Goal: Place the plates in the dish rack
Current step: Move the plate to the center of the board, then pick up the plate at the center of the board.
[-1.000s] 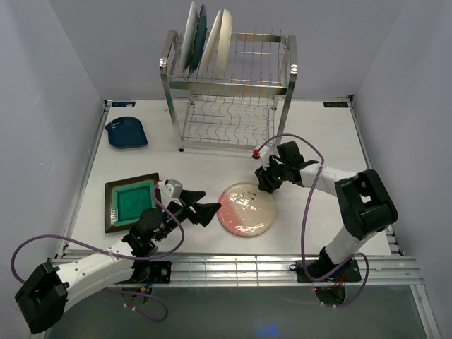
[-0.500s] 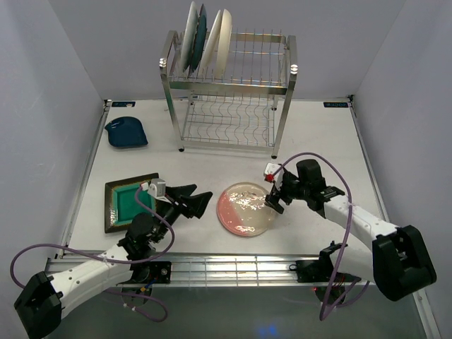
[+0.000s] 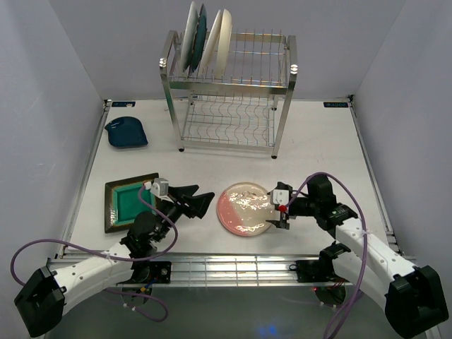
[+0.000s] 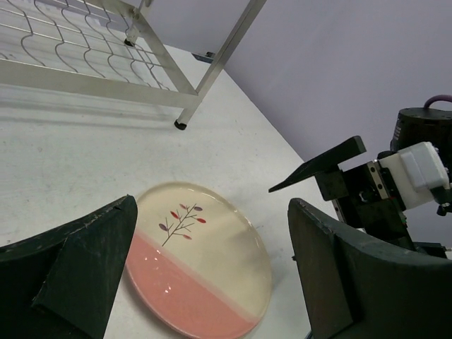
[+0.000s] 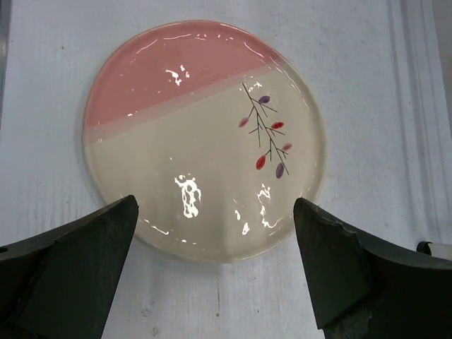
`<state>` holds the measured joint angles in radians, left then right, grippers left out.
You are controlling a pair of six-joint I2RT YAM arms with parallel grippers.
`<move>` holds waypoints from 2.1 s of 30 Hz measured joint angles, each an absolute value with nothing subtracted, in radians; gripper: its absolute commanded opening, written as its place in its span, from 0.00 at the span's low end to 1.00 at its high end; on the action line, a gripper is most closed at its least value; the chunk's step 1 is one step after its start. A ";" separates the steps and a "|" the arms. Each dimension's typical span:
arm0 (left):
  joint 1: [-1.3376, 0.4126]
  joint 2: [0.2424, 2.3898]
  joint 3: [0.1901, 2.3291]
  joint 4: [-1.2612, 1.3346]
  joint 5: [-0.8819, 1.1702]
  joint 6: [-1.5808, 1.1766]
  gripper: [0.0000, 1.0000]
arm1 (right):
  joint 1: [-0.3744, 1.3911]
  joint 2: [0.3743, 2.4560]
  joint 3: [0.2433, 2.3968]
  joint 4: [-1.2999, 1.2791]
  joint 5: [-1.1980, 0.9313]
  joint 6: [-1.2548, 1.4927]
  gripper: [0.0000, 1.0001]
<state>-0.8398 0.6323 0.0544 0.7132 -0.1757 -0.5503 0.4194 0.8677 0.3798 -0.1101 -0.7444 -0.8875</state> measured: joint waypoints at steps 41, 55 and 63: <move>-0.840 0.781 0.067 0.711 -0.081 -0.531 0.98 | 0.767 0.865 0.324 -0.209 -0.554 -0.957 0.70; -0.840 0.775 0.067 0.711 -0.078 -0.530 0.98 | 0.894 1.009 0.319 -0.092 -0.383 -0.898 0.44; -0.840 0.764 0.068 0.711 -0.063 -0.520 0.98 | 0.917 1.098 0.322 0.031 -0.323 -0.865 0.26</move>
